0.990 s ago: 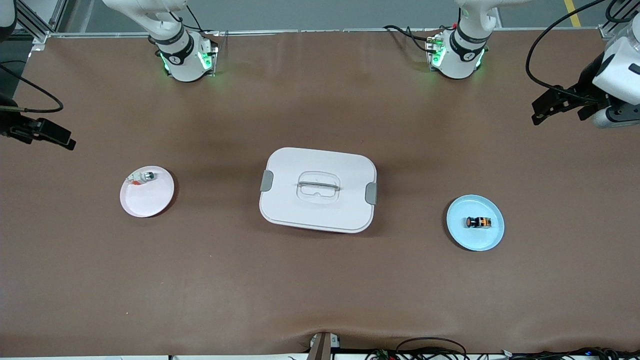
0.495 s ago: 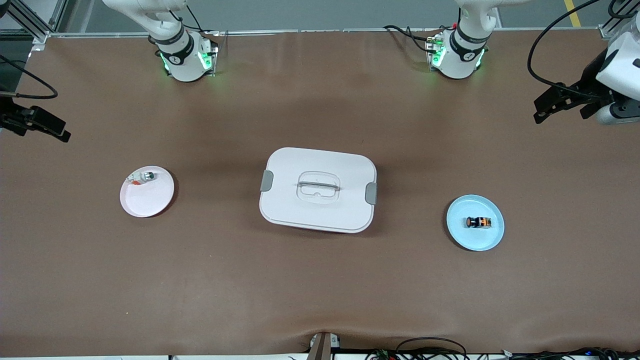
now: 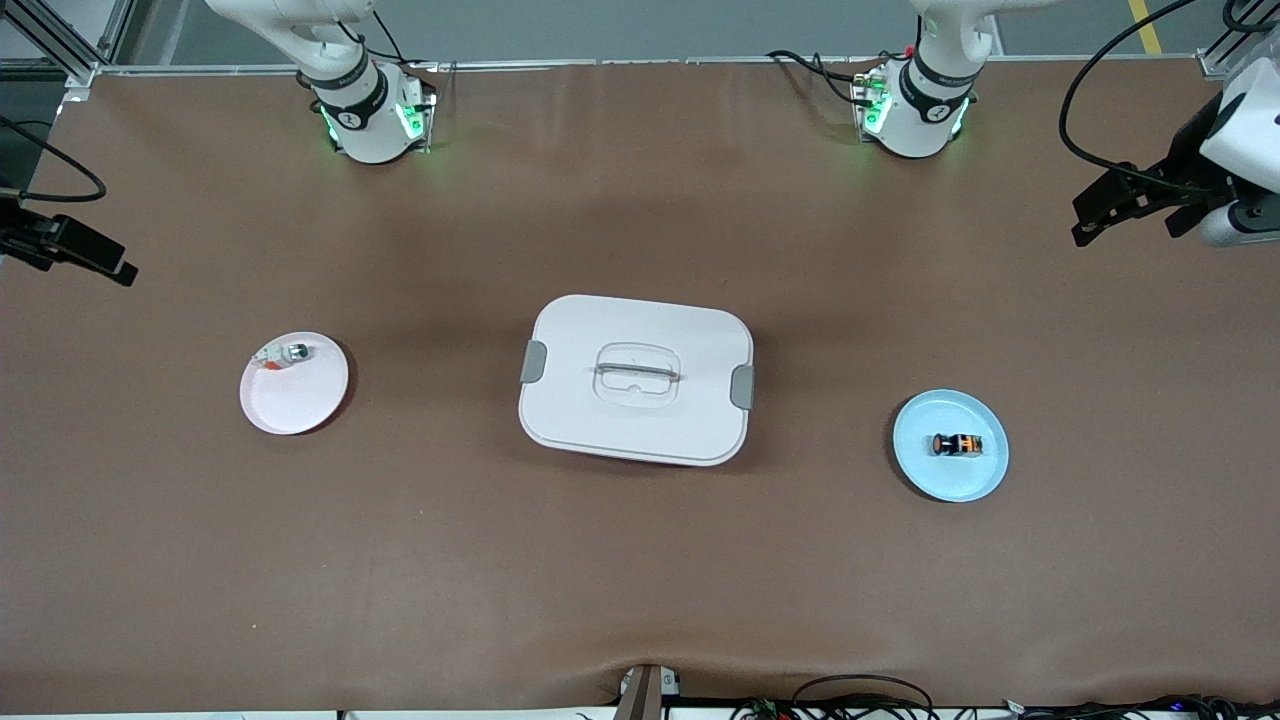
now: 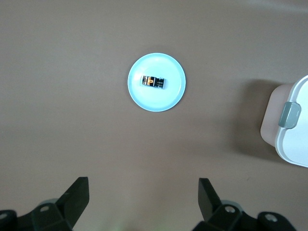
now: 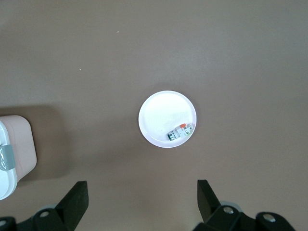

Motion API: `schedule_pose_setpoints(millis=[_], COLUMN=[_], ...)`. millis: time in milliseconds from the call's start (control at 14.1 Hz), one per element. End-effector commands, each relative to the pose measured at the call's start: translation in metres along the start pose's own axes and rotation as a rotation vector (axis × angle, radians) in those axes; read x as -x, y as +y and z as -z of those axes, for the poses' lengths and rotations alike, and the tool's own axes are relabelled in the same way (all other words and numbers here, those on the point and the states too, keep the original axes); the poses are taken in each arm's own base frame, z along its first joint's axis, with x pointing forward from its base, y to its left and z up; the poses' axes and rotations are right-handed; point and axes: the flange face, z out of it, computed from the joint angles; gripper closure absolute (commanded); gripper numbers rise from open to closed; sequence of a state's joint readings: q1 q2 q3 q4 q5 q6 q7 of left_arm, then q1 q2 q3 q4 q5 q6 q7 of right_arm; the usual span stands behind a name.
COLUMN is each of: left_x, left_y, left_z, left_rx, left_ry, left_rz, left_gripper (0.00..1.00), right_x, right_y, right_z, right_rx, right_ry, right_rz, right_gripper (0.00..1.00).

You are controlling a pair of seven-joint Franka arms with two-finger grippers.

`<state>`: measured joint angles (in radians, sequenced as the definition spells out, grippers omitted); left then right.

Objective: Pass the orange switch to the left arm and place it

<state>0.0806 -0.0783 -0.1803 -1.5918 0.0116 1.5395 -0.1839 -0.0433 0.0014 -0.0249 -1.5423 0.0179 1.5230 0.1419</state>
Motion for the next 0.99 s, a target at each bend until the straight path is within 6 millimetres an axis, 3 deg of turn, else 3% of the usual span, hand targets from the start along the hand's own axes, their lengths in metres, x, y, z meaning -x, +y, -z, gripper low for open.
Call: schedule_pose_setpoints(millis=[0,495,919], left_x=[-0.004,-0.005,-0.005], left_y=[-0.011,-0.012,-0.012], left_z=[0.004,0.004,0.004], left_rx=[-0.004,-0.003,-0.003], left_ry=[0.002,0.002,0.000], left_rz=[0.005,0.007,0.005], left_gripper=[0.00,0.00,0.00], right_x=[0.021,0.038,0.039], right_y=[0.003,0.000,-0.001], right_z=[-0.001,-0.006,-0.006], right_rx=[-0.015,-0.009,0.021], right_ry=[-0.006,0.029,0.036], right_rz=[-0.008,0.036,0.067], right_gripper=[0.00,0.00,0.00])
